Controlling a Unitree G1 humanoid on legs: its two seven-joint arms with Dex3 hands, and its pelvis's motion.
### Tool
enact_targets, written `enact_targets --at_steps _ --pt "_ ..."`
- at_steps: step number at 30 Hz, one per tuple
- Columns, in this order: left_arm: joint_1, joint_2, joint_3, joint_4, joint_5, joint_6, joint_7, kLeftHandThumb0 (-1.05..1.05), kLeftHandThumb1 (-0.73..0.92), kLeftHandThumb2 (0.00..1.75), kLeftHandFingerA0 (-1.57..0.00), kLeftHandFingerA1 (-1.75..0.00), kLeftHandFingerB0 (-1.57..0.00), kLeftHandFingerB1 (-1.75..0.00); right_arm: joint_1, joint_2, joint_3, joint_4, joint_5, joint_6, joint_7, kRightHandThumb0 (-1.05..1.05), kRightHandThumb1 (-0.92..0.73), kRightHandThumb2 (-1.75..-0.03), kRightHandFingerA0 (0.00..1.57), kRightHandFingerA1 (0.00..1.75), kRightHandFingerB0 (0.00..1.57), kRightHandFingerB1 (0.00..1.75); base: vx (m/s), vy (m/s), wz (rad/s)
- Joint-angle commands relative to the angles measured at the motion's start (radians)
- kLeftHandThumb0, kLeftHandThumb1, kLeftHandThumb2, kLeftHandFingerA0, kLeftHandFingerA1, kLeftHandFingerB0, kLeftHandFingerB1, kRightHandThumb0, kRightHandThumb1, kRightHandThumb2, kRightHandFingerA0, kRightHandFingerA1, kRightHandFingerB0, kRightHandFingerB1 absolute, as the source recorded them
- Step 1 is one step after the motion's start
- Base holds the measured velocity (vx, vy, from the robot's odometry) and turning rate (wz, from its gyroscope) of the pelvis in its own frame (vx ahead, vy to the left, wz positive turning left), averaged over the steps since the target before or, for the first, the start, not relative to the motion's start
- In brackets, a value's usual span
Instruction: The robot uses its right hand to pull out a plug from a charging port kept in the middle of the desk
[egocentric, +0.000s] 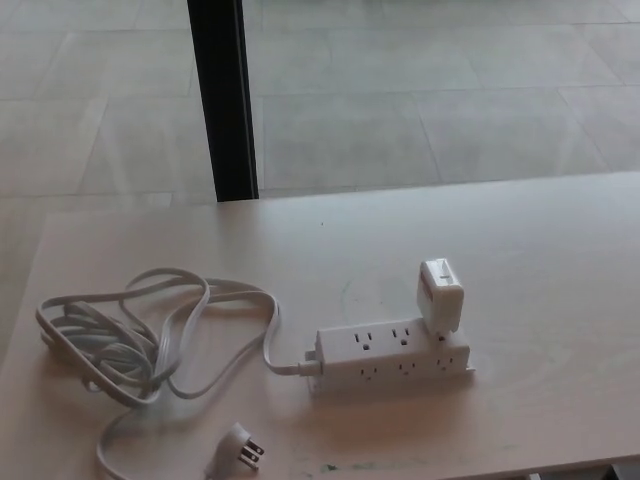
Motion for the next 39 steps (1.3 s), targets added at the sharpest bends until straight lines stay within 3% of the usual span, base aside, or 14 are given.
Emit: enact_targets --at_steps 1,5,9,11,12,13,14,15,17,20,23,26,27,39 --pt "0.013 0.026 0.056 0.008 -0.085 0.086 -0.043 -0.97 0.32 0.79 -0.57 -0.91 -0.5 -0.73 -0.009 -0.053 -0.05 -0.018 0.088 0.045 0.021 -0.72 -0.69 -0.61 0.4 0.74 0.14 0.36 0.0 0.0 0.0" --pt "0.015 0.03 0.055 -0.007 -0.083 0.104 -0.036 -0.93 0.31 0.8 -0.59 -0.87 -0.48 -0.73 -0.083 -0.098 -0.129 -0.11 0.136 0.085 -0.039 -0.76 -0.57 -0.91 0.58 0.84 0.11 0.44 0.0 0.0 0.0" --pt "0.036 0.027 0.053 -0.02 -0.084 0.105 -0.04 -0.97 0.33 0.82 -0.62 -0.86 -0.48 -0.73 -0.223 -0.179 -0.111 -0.272 0.114 0.187 -0.058 -0.87 -0.63 -0.6 0.71 0.85 0.23 0.48 0.0 0.0 0.0" --pt "0.041 0.026 0.052 -0.03 -0.086 0.11 -0.038 -0.94 0.33 0.81 -0.62 -0.87 -0.46 -0.74 -0.257 -0.19 -0.099 -0.306 0.114 0.17 -0.042 -0.86 -0.45 -0.96 0.8 0.96 0.2 0.62 0.0 0.0 0.0" --pt "0.052 0.027 0.041 -0.036 -0.078 0.098 -0.047 -0.97 0.34 0.83 -0.61 -0.87 -0.47 -0.75 -0.3 -0.206 -0.075 -0.317 0.101 0.174 -0.038 -0.96 -0.62 -0.6 0.72 0.91 0.22 0.74 -0.01 -0.003 0.07" --pt "0.051 0.028 0.041 -0.037 -0.081 0.103 -0.045 -0.93 0.5 0.58 -0.55 -0.89 -0.43 -0.74 -0.352 -0.208 -0.065 -0.352 0.111 0.225 -0.05 -0.97 -0.45 -0.95 0.79 0.88 0.23 0.69 0.0 0.0 0.0" --pt "0.048 0.027 0.041 -0.028 -0.082 0.101 -0.046 -0.94 0.49 0.56 -0.54 -0.89 -0.41 -0.74 -0.408 -0.223 -0.002 -0.365 0.051 0.212 -0.068 -0.93 -0.64 -0.6 0.74 0.71 0.28 0.56 0.0 0.0 0.0" --pt "0.044 0.028 0.04 -0.018 -0.083 0.099 -0.045 -0.94 0.48 0.56 -0.56 -0.88 -0.44 -0.73 -0.453 -0.234 0.048 -0.397 0.021 0.221 -0.061 -0.83 -0.49 -0.93 0.66 0.71 0.22 0.52 0.0 0.0 0.0" --pt "0.043 0.028 0.039 -0.016 -0.085 0.101 -0.04 -0.95 0.31 0.82 -0.59 -0.86 -0.48 -0.73 -0.497 -0.237 0.084 -0.423 0.012 0.256 -0.067 -0.83 -0.64 -0.6 0.71 0.62 0.32 0.38 0.0 0.0 0.0" --pt "0.036 0.032 0.03 0.003 -0.079 0.093 -0.034 -0.95 0.31 0.81 -0.63 -0.86 -0.49 -0.73 -0.579 -0.223 0.147 -0.503 0.052 0.302 0.0 -0.8 -0.52 -0.91 0.58 0.61 0.23 0.44 0.0 0.0 0.0" --pt "0.027 0.036 0.022 0.017 -0.076 0.09 -0.031 -0.96 0.31 0.81 -0.66 -0.85 -0.5 -0.71 -0.663 -0.219 0.226 -0.556 0.056 0.363 0.053 -0.79 -0.64 -0.6 0.66 0.5 0.31 0.31 0.0 0.0 0.0" --pt "0.026 0.036 0.016 0.017 -0.079 0.085 -0.039 -0.97 0.38 0.78 -0.66 -0.84 -0.55 -0.68 -0.752 -0.209 0.337 -0.58 0.04 0.375 0.125 -0.96 -0.57 -0.94 0.66 0.64 0.27 0.41 0.0 0.0 0.0" --pt "0.026 0.037 0.017 0.014 -0.084 0.09 -0.039 -1.05 0.33 0.82 -0.63 -0.85 -0.55 -0.7 -0.77 -0.2 0.378 -0.601 0.035 0.382 0.147 -0.84 -0.65 -0.6 0.71 0.56 0.32 0.3 0.0 0.0 0.0" --pt "0.043 0.046 0.002 -0.009 -0.082 0.104 -0.054 -0.98 0.32 0.82 -0.57 -0.84 -0.47 -0.72 -0.821 -0.078 0.652 -0.671 -0.017 0.444 0.234 -0.86 -0.52 -0.86 0.92 0.93 0.26 0.42 0.0 0.0 0.0"
